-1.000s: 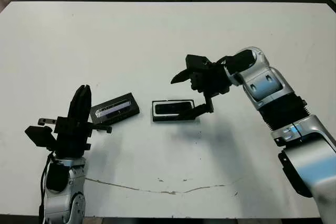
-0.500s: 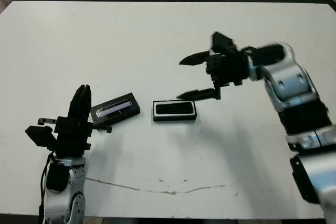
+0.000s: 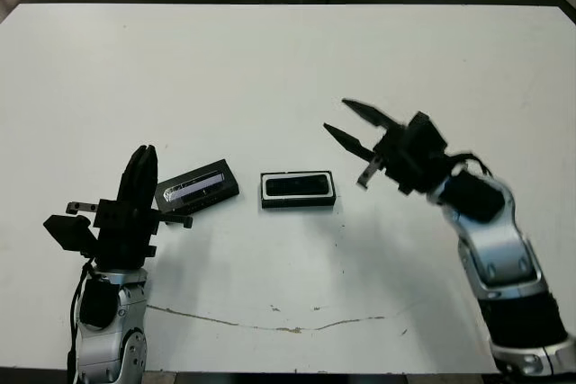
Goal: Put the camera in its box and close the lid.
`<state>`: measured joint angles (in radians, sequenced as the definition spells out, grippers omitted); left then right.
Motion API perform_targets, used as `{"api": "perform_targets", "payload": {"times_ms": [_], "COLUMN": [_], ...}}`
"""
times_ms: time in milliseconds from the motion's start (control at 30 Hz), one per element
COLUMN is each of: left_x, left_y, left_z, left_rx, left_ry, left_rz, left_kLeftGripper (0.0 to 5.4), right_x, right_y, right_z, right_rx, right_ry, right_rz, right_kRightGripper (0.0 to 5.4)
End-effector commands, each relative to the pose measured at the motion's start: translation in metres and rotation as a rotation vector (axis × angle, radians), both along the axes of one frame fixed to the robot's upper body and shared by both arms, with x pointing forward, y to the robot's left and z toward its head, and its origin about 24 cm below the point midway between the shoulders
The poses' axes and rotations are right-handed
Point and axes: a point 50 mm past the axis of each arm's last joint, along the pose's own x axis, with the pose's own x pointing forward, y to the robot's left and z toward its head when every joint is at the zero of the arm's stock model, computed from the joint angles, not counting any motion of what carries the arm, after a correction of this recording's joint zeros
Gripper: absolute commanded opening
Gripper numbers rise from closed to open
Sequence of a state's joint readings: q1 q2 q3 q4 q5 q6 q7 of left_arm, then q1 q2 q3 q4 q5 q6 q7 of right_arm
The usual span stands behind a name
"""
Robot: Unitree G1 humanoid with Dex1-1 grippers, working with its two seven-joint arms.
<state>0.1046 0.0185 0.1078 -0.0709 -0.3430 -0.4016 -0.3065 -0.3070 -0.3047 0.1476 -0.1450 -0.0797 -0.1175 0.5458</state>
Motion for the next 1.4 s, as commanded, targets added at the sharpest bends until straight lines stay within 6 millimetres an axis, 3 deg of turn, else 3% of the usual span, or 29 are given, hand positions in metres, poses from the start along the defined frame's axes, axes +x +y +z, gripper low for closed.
{"api": "perform_targets", "payload": {"times_ms": [33,667,1100,1400], "left_x": [-0.001,-0.001,-0.002,-0.003], "left_y": [0.002,0.001,0.0,0.0], "left_z": [-0.006,-0.005,-0.005,-0.005], "left_rx": [0.022,0.028,0.018,0.016], "left_ry": [0.028,0.03,0.038,0.042], "left_rz": [0.004,0.017,0.01,0.01], "left_kLeftGripper": [0.0,0.0,0.0,0.0], "right_x": [-0.006,0.008,0.002,-0.009], "right_y": [0.001,0.013,0.016,0.004], "right_z": [-0.01,-0.039,-0.053,-0.062], "right_rx": [-0.047,-0.177,-0.255,-0.329], "right_ry": [-0.012,0.241,0.346,0.449], "right_rz": [-0.022,-0.033,0.002,-0.046], "right_kRightGripper": [0.01,0.01,0.01,0.01]}}
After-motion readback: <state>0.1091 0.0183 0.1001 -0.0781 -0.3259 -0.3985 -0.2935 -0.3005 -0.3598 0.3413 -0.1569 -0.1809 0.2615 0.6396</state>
